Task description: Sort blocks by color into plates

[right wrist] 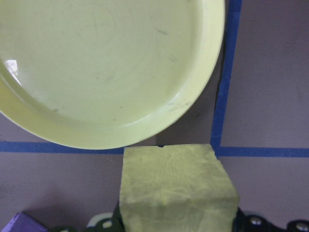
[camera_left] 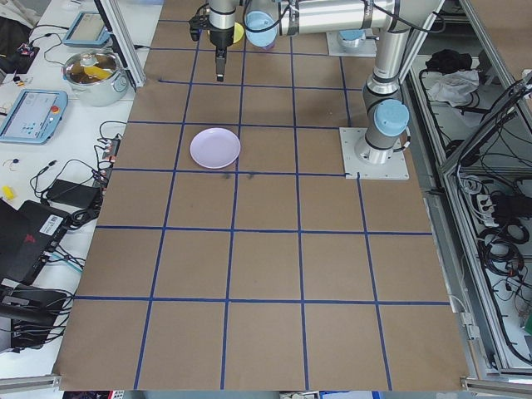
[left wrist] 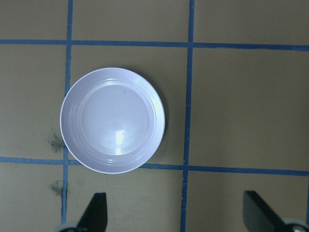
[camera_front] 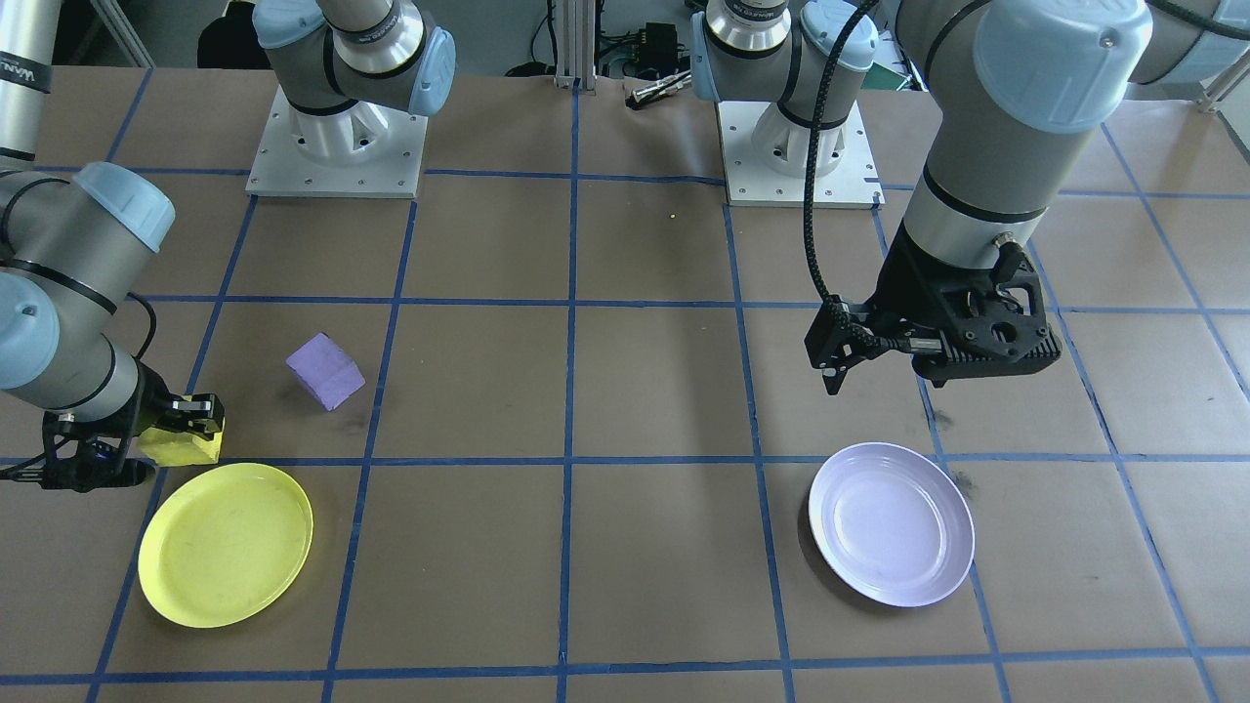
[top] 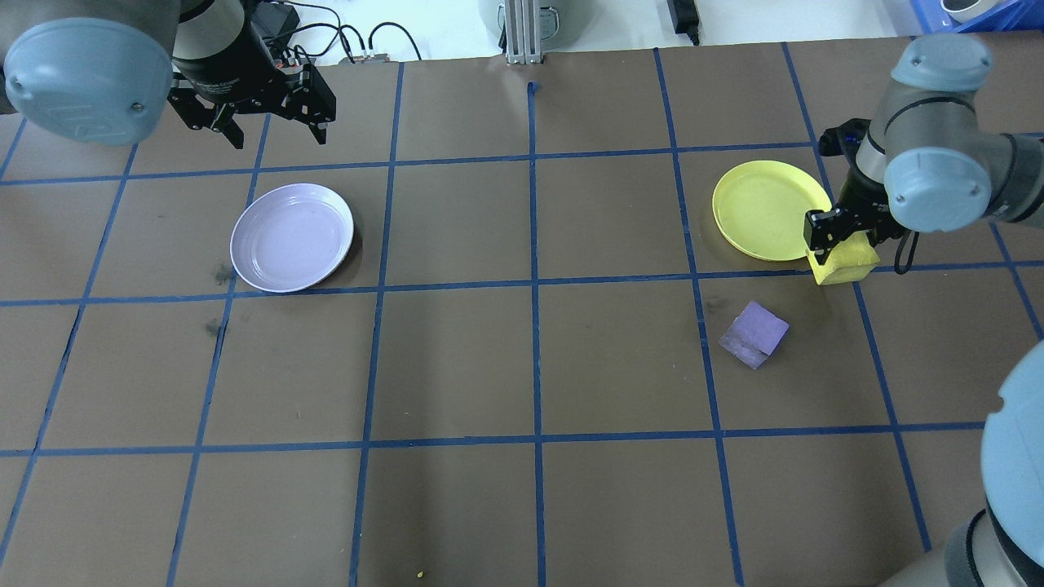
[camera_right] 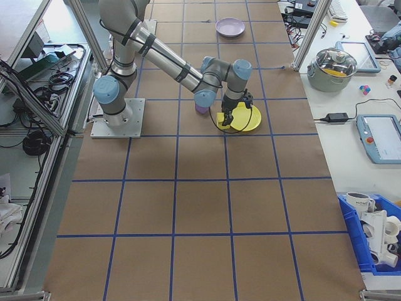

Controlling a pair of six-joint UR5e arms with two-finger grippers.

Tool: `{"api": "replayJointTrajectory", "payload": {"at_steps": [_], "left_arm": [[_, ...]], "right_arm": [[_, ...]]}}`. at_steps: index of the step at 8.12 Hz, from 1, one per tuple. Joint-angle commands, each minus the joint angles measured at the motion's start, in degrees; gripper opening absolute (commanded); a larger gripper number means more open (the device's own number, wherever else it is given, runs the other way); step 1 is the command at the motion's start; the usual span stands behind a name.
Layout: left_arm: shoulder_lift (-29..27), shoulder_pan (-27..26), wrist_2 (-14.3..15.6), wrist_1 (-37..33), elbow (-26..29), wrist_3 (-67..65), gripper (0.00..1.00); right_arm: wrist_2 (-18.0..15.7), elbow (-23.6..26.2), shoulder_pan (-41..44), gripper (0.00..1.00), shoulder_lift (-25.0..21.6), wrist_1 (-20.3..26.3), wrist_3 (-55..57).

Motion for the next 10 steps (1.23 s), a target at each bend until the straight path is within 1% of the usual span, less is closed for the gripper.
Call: {"api": "replayJointTrajectory", "payload": {"at_steps": [1, 3, 4, 5, 6, 8, 9, 10], "left_arm": [[-0.05, -0.03, 0.02, 0.0, 0.14, -0.36, 1.0], [0.21, -0.03, 0.11, 0.0, -0.03, -1.76, 1.0], [0.21, -0.03, 0.28, 0.0, -0.12, -1.86, 1.0], [0.3, -0.03, 1.15, -0.53, 0.14, -1.94, 1.0], [0.65, -0.11, 2.12, -0.88, 0.23, -1.95, 1.0], [1.53, -0.11, 2.22, -2.81, 0.49, -4.3, 1.0], [1.53, -0.11, 2.22, -2.73, 0.23, -4.23, 1.0], [1.44, -0.11, 2.22, -2.47, -0.12, -4.23, 1.0]], "right_arm": [[1.93, -8.77, 2.45, 0.63, 2.02, 3.63, 2.19], [6.41, -15.27, 4.37, 0.62, 8.15, 3.45, 3.14], [5.47, -17.39, 6.38, 0.63, 10.19, 3.36, 4.63], [5.2, -17.5, 6.49, 0.8, 10.82, 3.36, 4.04], [4.5, -16.81, 6.49, 1.0, 10.65, 3.19, 4.03], [4.49, -16.45, 6.49, 1.0, 9.25, 4.06, 4.38], [5.1, -15.67, 6.67, 1.0, 7.33, 6.33, 4.82], [5.11, -14.44, 6.75, 1.0, 4.52, 10.18, 5.52]]}}
